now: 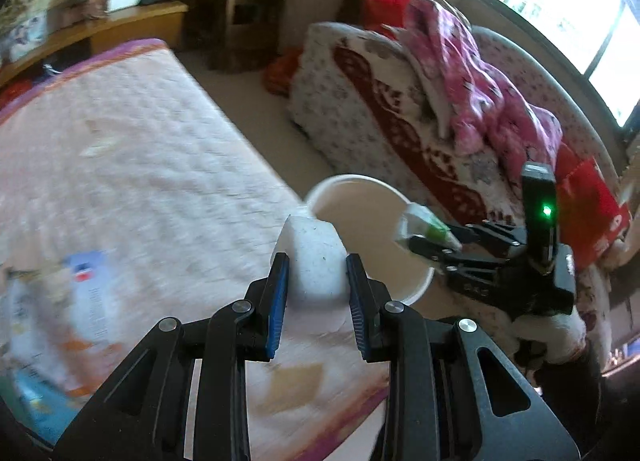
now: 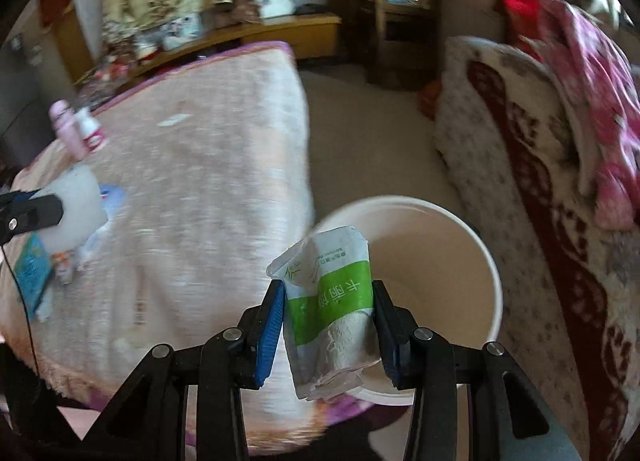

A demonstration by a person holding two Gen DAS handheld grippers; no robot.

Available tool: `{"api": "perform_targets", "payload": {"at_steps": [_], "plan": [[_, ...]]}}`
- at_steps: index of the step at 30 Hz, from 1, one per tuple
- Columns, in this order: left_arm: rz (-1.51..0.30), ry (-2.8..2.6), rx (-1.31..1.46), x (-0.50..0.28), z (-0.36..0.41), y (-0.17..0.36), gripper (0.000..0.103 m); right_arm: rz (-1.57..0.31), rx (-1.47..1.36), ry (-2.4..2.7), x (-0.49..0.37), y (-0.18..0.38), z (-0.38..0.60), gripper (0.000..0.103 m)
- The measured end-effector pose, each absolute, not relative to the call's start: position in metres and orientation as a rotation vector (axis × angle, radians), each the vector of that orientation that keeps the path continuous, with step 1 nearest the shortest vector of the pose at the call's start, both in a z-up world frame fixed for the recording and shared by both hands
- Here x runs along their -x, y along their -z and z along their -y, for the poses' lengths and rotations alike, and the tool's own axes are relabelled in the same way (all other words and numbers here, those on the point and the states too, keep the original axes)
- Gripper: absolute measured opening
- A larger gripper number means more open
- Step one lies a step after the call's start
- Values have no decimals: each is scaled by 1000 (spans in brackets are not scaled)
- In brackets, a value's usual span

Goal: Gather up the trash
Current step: 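Carry the foam block and packet in both tools over the white bucket, then open both tools to drop the foam block and packet into the bucket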

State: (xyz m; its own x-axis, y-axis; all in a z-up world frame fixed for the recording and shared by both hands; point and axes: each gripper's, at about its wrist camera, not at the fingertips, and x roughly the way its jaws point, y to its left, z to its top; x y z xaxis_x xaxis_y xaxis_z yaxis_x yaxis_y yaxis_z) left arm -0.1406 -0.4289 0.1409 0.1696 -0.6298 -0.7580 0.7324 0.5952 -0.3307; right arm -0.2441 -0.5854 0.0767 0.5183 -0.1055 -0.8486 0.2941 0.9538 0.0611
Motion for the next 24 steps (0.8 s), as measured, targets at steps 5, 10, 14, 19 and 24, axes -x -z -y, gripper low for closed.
{"api": "perform_targets", "payload": {"at_steps": [5,10,14,19,24], "plan": [[-1046,994,-113,142,478,-118,27,-1025,-235,292,248,-62,617,41],[-1086,1025,-34,138,509,-94,37,-1032,-252,333,248,-48,638,46],[-1115,1043,-4,134,518,-84,47,-1007,-285,381,252,-45,652,55],[-1108,1017,-27,136,513,-81,51,-1001,-288,391,257,-42,656,74],[-1061,946,-60,138,497,-89,51,-990,-254,370,255,-47,641,74]]}}
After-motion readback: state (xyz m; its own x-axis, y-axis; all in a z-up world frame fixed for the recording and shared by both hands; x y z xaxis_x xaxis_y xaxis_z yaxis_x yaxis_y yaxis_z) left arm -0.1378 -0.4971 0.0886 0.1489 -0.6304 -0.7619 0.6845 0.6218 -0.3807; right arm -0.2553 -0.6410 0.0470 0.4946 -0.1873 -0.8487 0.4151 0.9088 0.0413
